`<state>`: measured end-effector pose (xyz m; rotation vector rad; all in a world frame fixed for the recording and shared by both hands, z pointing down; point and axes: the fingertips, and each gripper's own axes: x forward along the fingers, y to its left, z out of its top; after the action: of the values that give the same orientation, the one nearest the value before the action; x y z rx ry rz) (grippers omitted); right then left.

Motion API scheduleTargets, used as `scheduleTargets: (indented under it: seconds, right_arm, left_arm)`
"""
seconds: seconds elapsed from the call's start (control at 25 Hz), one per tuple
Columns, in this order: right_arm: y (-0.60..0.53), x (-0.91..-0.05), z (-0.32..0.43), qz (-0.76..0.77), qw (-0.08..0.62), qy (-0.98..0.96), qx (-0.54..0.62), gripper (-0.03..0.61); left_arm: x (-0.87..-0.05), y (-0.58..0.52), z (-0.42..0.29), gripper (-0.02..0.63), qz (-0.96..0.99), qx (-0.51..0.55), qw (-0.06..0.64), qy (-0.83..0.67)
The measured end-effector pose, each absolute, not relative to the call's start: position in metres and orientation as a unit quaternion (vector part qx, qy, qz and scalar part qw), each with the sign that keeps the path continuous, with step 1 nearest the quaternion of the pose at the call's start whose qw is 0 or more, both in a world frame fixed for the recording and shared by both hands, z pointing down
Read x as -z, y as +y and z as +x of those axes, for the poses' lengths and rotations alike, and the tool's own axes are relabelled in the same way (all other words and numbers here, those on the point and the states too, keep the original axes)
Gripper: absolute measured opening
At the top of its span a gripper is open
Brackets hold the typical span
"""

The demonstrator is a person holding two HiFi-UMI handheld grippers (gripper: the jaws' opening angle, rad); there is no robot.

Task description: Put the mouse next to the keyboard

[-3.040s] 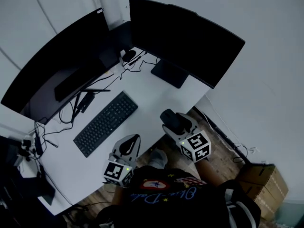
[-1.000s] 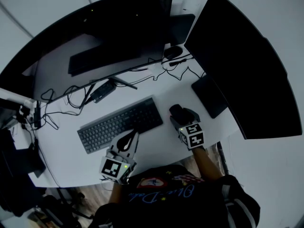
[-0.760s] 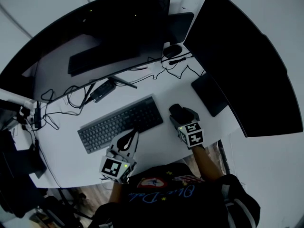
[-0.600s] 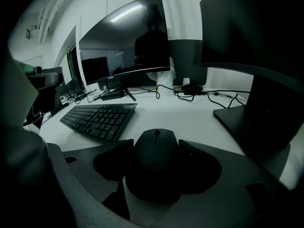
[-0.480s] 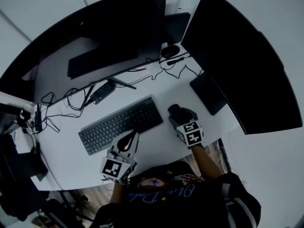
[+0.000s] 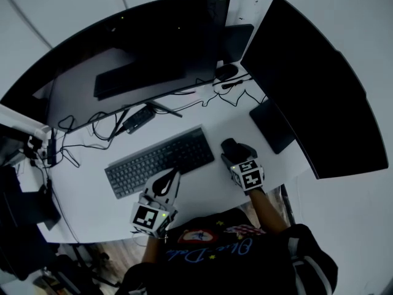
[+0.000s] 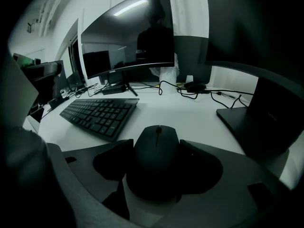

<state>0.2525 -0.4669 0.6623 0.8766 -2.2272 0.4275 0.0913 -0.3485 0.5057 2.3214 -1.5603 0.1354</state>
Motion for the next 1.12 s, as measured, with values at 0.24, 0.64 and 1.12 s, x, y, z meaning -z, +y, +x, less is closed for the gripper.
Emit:
scheduleTargets:
  seconds: [0.24, 0.64, 1.12]
  right_arm:
    - [-0.47, -0.647, 0.253, 0.347, 0.334, -0.861, -0.164, 0.291]
    - [-0.463, -0.578, 0.224, 0.327, 0.207, -0.904, -0.183, 0.29]
    - [-0.439, -0.503, 0.175, 0.276, 0.119, -0.944, -0.138, 0.002]
  left_arm:
    - [-0.502, -0.343, 0.087, 0.003, 0.812, -0.037, 0.165, -0.558]
    - [-0.496, -0.326, 0.073, 0.004, 0.794, -0.027, 0.152, -0.588]
    - [-0.489, -0.297, 0.039, 0.004, 0.759, -0.018, 0.142, -0.635]
